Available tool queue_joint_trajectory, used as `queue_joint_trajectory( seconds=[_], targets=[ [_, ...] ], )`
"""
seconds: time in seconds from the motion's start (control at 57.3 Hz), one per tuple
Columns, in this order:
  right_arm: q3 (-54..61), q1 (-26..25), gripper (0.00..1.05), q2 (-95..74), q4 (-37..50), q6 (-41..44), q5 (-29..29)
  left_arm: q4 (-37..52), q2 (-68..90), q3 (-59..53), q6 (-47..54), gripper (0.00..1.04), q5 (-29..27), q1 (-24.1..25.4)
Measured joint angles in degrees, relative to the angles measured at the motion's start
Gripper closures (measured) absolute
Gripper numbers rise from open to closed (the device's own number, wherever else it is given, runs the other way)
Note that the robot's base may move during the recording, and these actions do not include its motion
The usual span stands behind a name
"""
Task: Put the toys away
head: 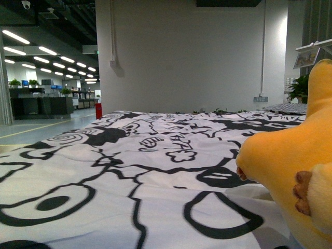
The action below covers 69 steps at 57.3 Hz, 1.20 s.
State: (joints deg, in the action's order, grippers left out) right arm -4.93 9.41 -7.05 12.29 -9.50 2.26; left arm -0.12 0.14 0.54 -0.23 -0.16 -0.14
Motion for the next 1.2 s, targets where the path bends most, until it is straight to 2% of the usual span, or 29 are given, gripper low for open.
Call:
queue_joint_trajectory(
  seconds=[1.203],
  targets=[
    [-0.02,0.0,0.98,0.07,0.07,-0.15,-0.13,0.0,-0.02,0.04,0.02,0.06,-0.17,0.09]
  ],
)
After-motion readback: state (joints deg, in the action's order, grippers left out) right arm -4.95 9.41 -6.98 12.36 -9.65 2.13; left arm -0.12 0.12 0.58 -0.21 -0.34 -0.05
